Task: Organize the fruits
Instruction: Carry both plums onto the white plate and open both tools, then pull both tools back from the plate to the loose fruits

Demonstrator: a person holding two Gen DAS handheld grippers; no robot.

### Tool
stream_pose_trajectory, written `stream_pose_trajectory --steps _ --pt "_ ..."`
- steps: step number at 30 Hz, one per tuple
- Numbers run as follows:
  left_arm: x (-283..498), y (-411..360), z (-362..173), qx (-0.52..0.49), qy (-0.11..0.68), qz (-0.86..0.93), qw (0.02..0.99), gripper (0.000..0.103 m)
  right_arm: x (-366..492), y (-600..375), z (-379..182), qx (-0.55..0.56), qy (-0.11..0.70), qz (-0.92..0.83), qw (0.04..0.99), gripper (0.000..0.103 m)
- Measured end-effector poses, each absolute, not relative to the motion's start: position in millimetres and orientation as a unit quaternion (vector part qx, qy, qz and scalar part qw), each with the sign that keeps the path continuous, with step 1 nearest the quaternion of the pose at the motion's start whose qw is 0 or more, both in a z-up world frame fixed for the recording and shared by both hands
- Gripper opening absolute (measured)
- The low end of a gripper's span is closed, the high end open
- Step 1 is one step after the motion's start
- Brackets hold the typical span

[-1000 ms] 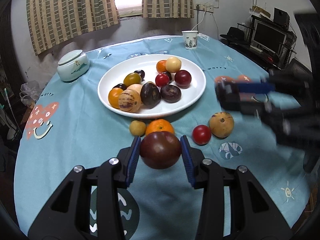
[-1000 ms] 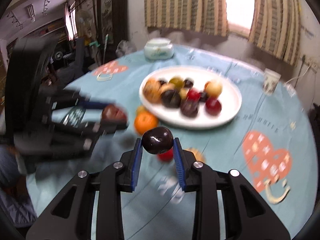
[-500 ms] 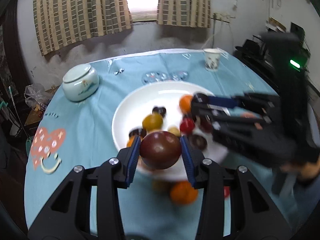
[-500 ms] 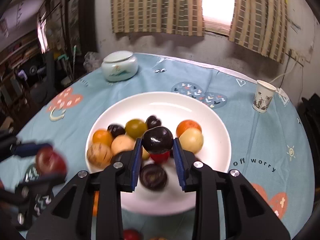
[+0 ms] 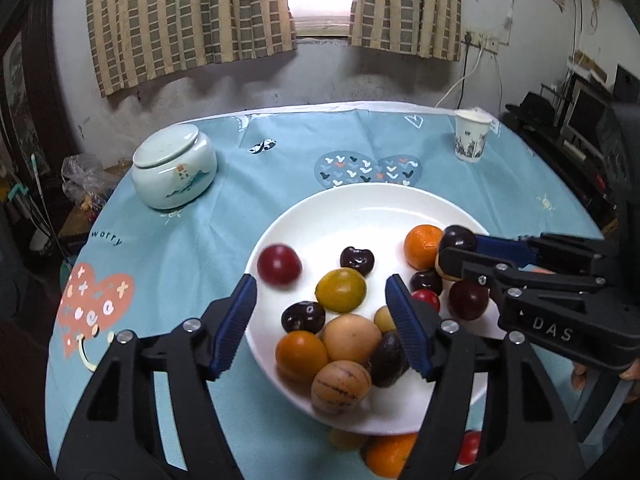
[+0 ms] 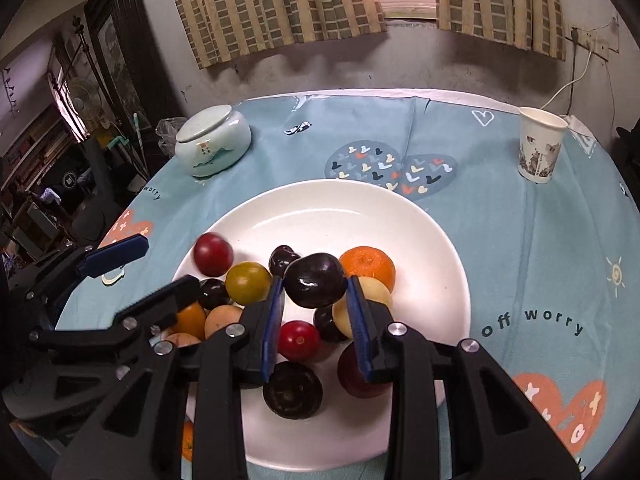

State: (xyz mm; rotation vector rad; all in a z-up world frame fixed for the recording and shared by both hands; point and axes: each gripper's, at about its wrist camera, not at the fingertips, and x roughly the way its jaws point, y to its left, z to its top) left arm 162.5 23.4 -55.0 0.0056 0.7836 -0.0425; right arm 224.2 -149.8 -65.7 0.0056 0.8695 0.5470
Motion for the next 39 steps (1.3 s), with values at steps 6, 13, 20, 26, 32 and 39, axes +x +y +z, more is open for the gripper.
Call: stream_pose_trajectory --steps 6,13,20,26,32,39 --pt "129 35 -44 -0.007 0.376 -0.006 0.927 0.068 214 -155 -54 0.039 0.413 0.247 0.876 0.088" --pt "62 56 -50 -0.009 0.373 -0.023 0.928 0.071 123 -162 -46 -0.084 0.347 0.259 0.897 0.087" --pt "4 54 -82 0.001 0.392 -0.063 0.918 0.073 21 -165 -92 -0.257 0.323 0.289 0.864 0.062" --pt "-4 60 -101 -0.017 0.415 -0.06 0.908 0.074 18 -159 -107 -0.199 0.35 0.315 0.859 0.055" --pt "-3 59 -110 -0.013 0.424 -0.066 0.903 0.075 30 -187 -114 -0.187 0.362 0.273 0.872 0.054" --pt "-1 41 -115 -0.001 0.428 -0.081 0.9 0.076 59 -184 -128 -0.2 0.376 0.267 0.864 0.054"
